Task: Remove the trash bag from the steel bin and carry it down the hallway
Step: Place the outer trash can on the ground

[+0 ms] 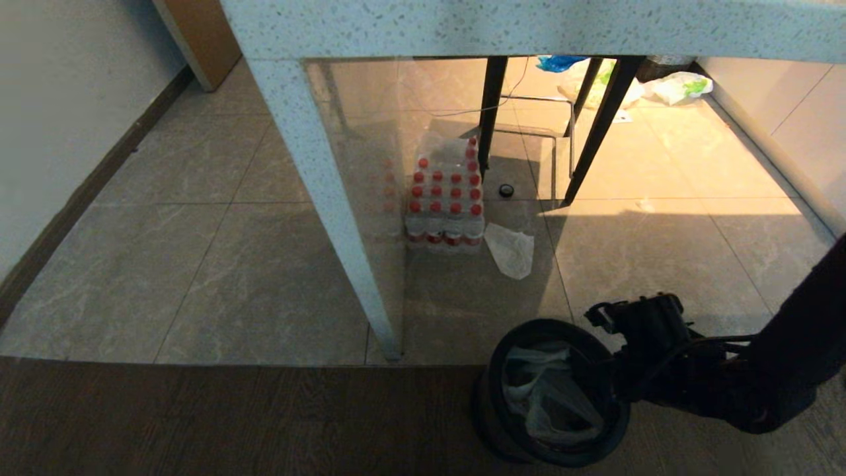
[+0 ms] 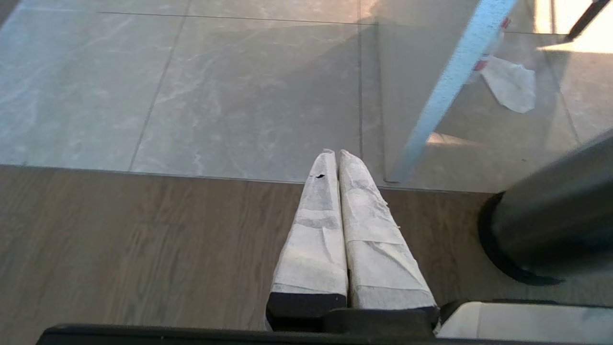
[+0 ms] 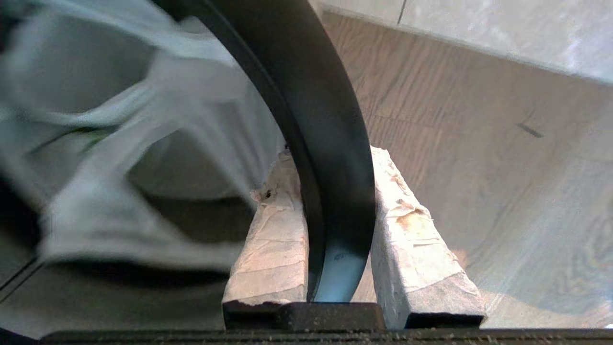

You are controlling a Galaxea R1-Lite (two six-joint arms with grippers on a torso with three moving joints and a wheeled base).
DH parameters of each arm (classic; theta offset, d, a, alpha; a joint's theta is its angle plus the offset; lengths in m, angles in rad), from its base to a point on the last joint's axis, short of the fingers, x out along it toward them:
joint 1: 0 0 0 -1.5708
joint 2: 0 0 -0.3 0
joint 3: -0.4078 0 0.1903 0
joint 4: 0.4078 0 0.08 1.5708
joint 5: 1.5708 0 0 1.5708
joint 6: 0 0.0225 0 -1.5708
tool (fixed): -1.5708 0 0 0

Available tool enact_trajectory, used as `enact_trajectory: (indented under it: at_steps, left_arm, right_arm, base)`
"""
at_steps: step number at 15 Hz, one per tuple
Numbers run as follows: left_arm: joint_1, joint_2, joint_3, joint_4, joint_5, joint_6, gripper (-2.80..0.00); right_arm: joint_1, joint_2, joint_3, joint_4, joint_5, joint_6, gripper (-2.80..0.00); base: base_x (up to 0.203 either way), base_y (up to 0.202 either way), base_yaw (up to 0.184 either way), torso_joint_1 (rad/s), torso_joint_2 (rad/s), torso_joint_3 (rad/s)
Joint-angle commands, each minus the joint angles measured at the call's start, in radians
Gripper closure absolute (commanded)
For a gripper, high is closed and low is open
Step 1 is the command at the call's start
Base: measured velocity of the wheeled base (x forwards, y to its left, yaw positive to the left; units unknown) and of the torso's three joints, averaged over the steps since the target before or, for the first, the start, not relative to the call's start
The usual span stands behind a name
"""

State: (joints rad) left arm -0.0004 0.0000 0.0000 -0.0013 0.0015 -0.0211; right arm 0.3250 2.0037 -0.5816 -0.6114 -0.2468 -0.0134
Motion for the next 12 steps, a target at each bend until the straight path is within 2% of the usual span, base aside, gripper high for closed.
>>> enact_trajectory:
  at_steps: [1, 7, 12]
  left_arm:
    - [0.000, 0.000, 0.000, 0.000, 0.000, 0.000, 0.00]
    - [0.000, 0.000, 0.001, 0.000, 0.001, 0.000, 0.00]
    - [0.000, 0.000, 0.000, 0.000, 0.000, 0.000, 0.00]
  right_arm:
    - [0.005, -0.118, 0.021, 0.012, 0.000, 0.000, 0.00]
    - [0.012, -0.366, 0.026, 0.154, 0.014, -0.013, 0.00]
    - [0.011, -0.659, -0.032, 0.498, 0.019, -0.011, 0.00]
  base:
    - [0.000, 0.000, 0.000, 0.000, 0.00, 0.000]
    - [0.000, 0.000, 0.000, 0.000, 0.00, 0.000]
    - [0.000, 0.000, 0.000, 0.000, 0.00, 0.000]
